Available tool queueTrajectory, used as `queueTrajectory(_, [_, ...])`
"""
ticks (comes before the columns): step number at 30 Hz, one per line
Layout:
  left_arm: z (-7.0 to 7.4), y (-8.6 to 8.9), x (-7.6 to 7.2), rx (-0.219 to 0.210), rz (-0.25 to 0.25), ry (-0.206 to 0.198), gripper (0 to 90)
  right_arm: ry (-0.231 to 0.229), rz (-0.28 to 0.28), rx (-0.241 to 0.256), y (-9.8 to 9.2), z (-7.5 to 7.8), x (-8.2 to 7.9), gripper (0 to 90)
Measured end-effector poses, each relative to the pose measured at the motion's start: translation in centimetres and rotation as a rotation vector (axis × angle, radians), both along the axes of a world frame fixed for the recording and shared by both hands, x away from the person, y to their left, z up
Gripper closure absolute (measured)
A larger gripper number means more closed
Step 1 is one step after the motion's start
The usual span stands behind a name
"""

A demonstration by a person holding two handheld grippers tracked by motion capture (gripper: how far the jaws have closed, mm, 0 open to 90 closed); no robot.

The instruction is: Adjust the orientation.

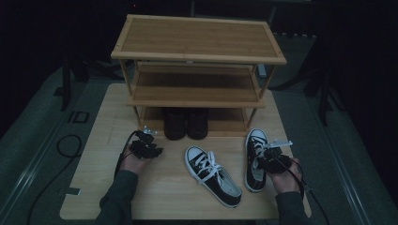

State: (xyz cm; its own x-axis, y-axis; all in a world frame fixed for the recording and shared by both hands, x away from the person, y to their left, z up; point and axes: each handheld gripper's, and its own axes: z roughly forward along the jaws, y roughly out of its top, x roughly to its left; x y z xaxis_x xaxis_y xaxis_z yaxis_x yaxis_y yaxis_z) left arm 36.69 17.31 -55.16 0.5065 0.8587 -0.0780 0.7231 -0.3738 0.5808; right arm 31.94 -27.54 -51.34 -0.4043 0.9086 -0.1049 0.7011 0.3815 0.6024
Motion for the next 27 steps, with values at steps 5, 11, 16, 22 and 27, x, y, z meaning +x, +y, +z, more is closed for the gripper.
queueTrajectory(5, [0.0,0.0,0.0,-0.001,-0.001,-0.001,63.0,-0.005,-0.027,0.024,-0.5,0.2,-0.2,84.2])
queueTrajectory(11, [0.0,-0.1,0.1,0.0,0.0,-0.001,63.0,-0.034,-0.016,0.035,-0.8,0.6,-0.5,85.4])
queueTrajectory(16, [0.0,-0.1,0.0,0.002,-0.001,-0.002,62.8,-0.054,0.016,0.046,-0.5,0.9,-0.9,85.5])
queueTrajectory(22, [0.0,-0.1,0.0,0.0,-0.001,0.0,62.5,-0.074,0.076,0.068,0.2,0.7,-1.2,85.5])
queueTrajectory(27, [0.0,-0.1,0.0,0.001,-0.005,0.001,62.6,-0.092,0.103,0.069,1.1,0.6,-1.3,85.4])
